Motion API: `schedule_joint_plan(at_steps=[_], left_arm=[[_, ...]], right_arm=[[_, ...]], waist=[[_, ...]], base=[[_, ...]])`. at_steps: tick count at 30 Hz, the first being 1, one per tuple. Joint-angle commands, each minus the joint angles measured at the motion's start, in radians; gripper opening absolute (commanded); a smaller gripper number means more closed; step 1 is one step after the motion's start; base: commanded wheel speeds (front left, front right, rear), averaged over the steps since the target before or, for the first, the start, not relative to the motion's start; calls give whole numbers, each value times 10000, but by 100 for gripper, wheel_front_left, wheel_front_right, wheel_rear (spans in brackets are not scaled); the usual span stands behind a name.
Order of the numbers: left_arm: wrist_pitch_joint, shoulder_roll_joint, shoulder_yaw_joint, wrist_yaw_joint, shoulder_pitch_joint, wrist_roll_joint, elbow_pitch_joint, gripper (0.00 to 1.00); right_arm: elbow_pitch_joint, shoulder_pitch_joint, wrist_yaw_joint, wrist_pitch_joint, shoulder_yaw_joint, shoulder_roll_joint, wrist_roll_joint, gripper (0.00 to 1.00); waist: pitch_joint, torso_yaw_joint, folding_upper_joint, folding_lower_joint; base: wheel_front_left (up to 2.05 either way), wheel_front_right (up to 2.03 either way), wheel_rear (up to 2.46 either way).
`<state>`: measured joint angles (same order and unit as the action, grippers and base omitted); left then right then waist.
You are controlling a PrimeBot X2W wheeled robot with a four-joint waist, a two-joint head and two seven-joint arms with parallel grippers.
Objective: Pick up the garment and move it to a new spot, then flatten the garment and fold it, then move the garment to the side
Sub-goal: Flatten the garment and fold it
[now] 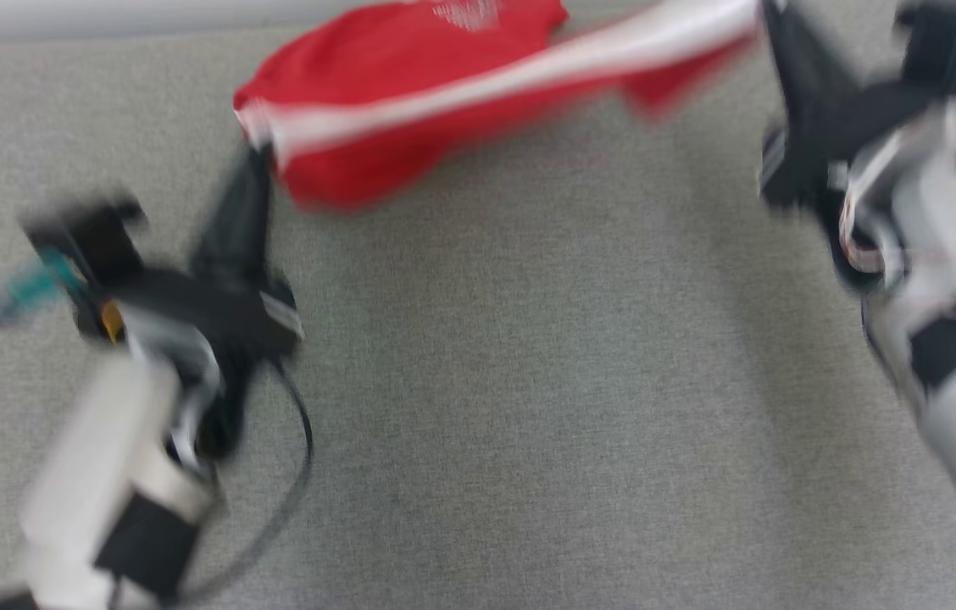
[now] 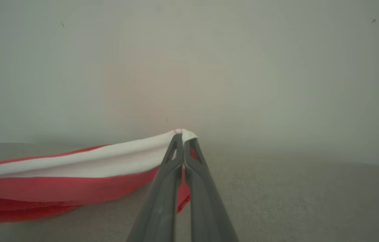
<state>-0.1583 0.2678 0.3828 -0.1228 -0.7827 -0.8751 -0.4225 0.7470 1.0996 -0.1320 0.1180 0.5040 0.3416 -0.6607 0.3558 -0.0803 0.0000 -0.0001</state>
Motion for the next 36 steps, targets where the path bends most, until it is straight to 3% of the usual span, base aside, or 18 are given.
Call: schedule_joint_plan(at_steps=[1, 6, 13, 19, 24, 28, 32, 36], left_arm=[[-70, -11, 221, -37, 719, -199, -196, 0], [-201, 111, 1113, -81, 2629, -505, -138, 0], [-525, 490, 1553, -54, 4281, -460, 239, 0], [-576, 867, 1603, 382, 5837, -539, 732, 0], [-369, 1296, 1774, 915, 7118, -491, 1579, 0], [-43, 1664, 2051, 1300, 7820, -264, 2432, 0], [-238, 1677, 1987, 1369, 8053, -328, 3255, 0], [-221, 1554, 1930, 1365, 7577, -249, 3568, 0]], right_arm=[[-36, -754, 24, -494, 185, 210, -468, 0], [-763, -2926, 25, -1666, 289, 889, -1437, 0], [-1952, -5276, 25, -2456, -221, 1553, -1672, 0], [-3563, -8037, 27, -3995, -1189, 1856, -1776, 0], [-5697, -10384, 27, -5704, -2452, 1537, -1772, 0], [-7457, -11814, 25, -7120, -3854, 1219, -1020, 0], [-9081, -12109, 25, -7860, -4960, 535, -142, 0], [-9615, -11107, 24, -8185, -5056, 182, 310, 0]], waist=[[-371, -27, 0, 1], [-1180, -109, 0, 1], [-1919, -90, 0, 1], [-2346, -29, 0, 1], [-2456, -46, 0, 1], [-2440, -21, 0, 1], [-2488, 110, 0, 1], [-2514, 236, 0, 1]], base=[[0, 0, 0], [0, 0, 0], [0, 0, 0], [0, 0, 0], [0, 0, 0], [0, 0, 0], [0, 0, 0], [0, 0, 0]])
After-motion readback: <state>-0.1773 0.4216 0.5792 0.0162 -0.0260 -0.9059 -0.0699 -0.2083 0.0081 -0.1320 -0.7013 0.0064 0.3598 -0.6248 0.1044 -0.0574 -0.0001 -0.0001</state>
